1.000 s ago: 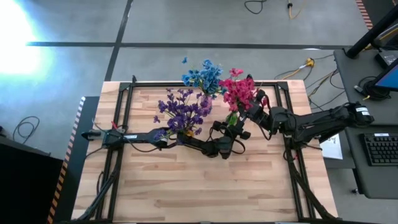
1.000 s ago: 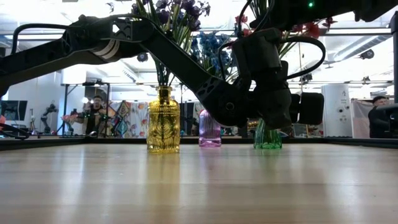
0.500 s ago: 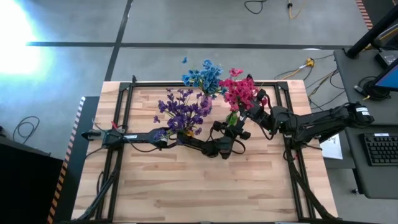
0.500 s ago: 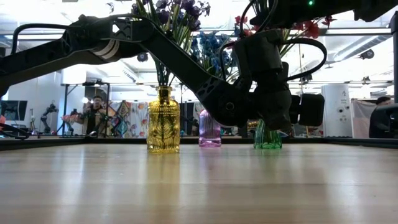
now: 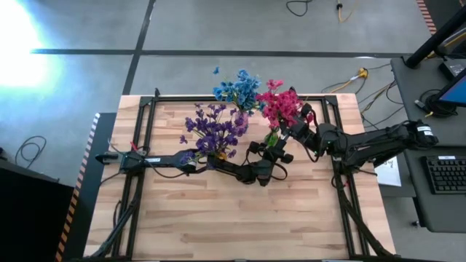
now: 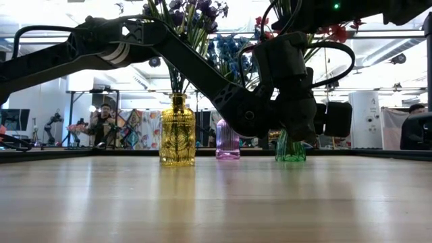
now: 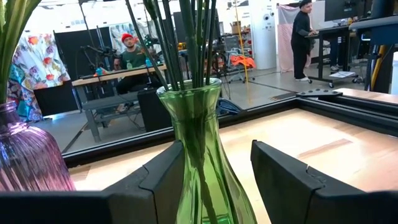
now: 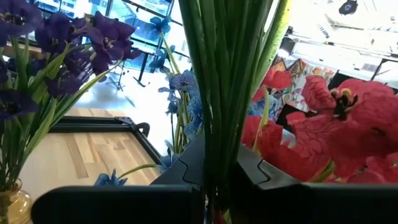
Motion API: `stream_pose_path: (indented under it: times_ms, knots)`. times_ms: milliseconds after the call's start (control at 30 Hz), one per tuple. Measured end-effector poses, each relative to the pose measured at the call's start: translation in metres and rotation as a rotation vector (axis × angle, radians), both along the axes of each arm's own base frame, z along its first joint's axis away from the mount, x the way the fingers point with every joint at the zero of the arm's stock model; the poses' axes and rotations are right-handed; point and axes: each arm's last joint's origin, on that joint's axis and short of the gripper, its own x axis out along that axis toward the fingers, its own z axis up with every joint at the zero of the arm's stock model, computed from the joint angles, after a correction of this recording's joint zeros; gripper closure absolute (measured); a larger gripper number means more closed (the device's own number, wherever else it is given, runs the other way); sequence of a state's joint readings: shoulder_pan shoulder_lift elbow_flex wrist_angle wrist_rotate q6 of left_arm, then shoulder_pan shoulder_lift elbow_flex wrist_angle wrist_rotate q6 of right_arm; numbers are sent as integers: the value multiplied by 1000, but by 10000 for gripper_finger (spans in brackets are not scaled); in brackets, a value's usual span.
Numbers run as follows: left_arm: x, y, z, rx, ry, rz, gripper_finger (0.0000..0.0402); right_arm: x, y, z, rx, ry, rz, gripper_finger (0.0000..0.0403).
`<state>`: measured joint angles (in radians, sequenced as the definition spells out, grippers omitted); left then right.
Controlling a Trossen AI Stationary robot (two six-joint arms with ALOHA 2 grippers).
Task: Sort flowers into vase by color
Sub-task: Put the pink flowers into the green vase
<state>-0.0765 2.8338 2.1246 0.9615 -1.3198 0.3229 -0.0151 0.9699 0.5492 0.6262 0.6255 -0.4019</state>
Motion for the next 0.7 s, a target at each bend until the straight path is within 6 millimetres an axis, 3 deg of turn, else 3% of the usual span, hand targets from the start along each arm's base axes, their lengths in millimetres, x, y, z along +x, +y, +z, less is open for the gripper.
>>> stream_pose_path:
  times_ms: [700]
  knots:
    - [0, 0, 0, -1, -3, 0, 230, -2, -1, -7, 15, -16, 1, 374]
